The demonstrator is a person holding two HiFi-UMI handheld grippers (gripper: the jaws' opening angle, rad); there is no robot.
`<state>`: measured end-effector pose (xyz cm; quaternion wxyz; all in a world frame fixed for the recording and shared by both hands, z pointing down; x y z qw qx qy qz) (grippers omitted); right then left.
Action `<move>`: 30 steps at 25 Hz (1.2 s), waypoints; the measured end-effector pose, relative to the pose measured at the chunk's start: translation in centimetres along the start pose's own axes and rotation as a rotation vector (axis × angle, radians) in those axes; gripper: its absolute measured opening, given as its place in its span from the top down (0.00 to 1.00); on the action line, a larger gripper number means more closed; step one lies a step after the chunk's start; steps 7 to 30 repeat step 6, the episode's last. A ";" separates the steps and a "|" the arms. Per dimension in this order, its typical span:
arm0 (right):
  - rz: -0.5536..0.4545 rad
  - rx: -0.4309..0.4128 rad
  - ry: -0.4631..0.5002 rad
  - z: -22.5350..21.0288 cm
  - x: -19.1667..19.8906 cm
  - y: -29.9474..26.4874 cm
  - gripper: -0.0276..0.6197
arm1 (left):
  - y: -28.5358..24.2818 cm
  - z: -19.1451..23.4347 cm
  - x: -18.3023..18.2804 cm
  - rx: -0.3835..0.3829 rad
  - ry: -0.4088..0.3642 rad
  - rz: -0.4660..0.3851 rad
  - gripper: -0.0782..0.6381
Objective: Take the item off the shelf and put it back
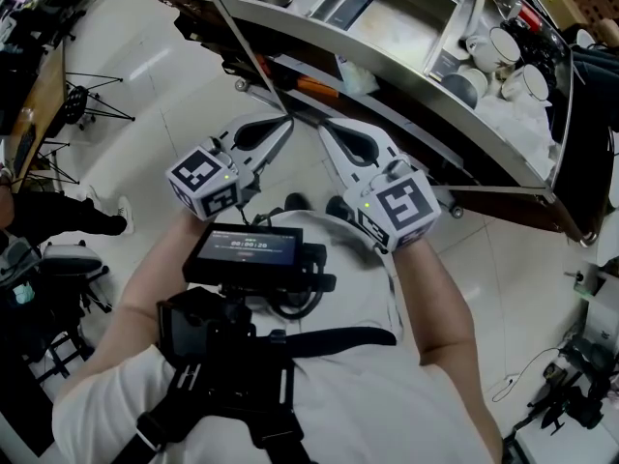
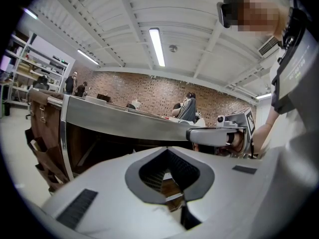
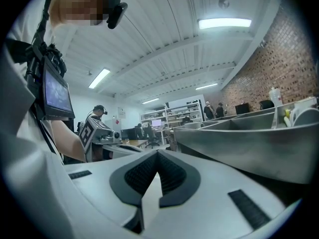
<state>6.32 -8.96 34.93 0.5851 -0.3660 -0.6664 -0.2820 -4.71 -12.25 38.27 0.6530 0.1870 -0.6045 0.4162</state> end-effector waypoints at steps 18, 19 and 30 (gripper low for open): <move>-0.009 -0.001 -0.008 -0.1 0.1 0.0 0.95 | -0.1 -0.1 -0.1 0.017 -0.008 -0.015 0.89; -0.009 -0.001 -0.008 -0.1 0.1 0.0 0.95 | -0.1 -0.1 -0.1 0.017 -0.008 -0.015 0.89; -0.009 -0.001 -0.008 -0.1 0.1 0.0 0.95 | -0.1 -0.1 -0.1 0.017 -0.008 -0.015 0.89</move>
Point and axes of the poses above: the fingertips, and each gripper's own axes: y backward along the fingers, z to its left, x out of its underside, the point moved 4 cm from there along y, backward along the fingers, and after that the axes turned 12 degrees about -x, right-handed, at the moved point
